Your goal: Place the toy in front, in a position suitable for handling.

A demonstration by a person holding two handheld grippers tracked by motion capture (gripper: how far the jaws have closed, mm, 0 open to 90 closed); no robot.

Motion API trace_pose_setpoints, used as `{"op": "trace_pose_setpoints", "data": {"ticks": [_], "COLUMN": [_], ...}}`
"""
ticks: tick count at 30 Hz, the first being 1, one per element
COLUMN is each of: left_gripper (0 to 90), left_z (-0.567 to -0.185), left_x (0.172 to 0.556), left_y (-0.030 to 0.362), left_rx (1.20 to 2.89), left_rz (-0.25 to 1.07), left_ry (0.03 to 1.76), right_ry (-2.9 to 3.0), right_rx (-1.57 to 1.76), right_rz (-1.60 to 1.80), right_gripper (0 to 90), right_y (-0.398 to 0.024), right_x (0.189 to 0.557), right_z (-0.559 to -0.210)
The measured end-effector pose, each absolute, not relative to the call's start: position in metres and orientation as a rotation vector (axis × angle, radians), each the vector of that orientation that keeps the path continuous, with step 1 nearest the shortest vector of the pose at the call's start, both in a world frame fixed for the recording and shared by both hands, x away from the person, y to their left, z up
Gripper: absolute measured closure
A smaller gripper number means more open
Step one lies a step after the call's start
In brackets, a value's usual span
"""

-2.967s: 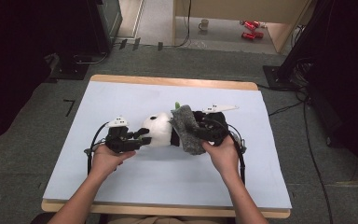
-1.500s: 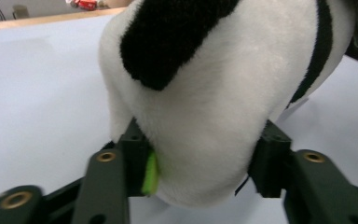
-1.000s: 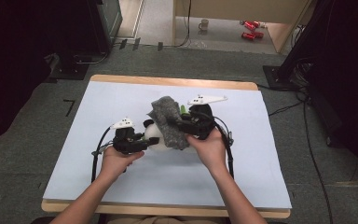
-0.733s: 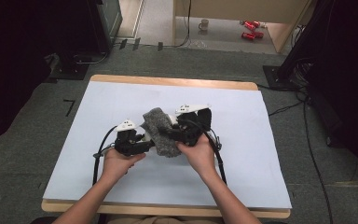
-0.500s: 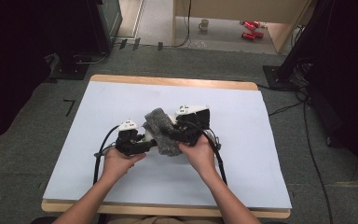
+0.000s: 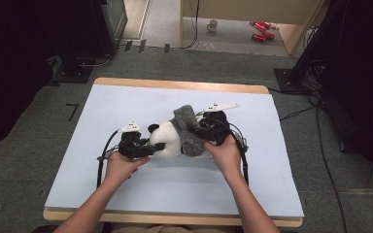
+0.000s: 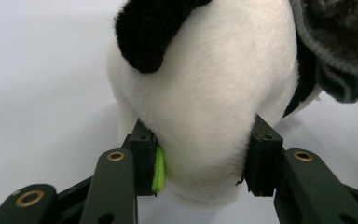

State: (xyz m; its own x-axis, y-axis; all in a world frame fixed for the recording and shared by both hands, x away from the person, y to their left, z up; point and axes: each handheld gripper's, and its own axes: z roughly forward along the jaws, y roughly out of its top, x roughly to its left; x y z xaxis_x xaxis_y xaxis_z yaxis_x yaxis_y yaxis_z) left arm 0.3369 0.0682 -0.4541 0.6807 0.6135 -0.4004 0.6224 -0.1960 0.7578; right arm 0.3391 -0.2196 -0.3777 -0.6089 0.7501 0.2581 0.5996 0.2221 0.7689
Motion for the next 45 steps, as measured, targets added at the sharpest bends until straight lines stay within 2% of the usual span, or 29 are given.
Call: {"op": "trace_pose_setpoints", "data": {"ticks": [16,20,25,34,45], "left_gripper": [54.3,54.0,53.9,53.4,52.9], "left_z": [-0.451,-0.452,-0.453,-0.453,-0.450], "left_x": [0.343,0.343,0.341,0.341,0.333], "left_y": [0.069,0.069,0.069,0.068,0.063], "left_rx": [1.901,1.900,1.895,1.879,1.883], "left_rz": [-0.030,-0.028,-0.024,-0.038,0.012], "left_ry": [0.966,0.964,0.967,0.990,0.986], "right_ry": [2.157,2.143,2.124,2.196,2.382], "right_rx": [1.479,1.515,1.543,1.377,1.224], "right_rz": [1.341,1.350,1.353,1.477,1.463], "right_gripper": [77.8,77.7,78.2,78.2,77.7], "right_y": [-0.286,-0.294,-0.298,-0.262,-0.195], "right_x": [0.342,0.343,0.340,0.326,0.327], "right_z": [-0.375,-0.382,-0.373,-0.340,-0.354]}}
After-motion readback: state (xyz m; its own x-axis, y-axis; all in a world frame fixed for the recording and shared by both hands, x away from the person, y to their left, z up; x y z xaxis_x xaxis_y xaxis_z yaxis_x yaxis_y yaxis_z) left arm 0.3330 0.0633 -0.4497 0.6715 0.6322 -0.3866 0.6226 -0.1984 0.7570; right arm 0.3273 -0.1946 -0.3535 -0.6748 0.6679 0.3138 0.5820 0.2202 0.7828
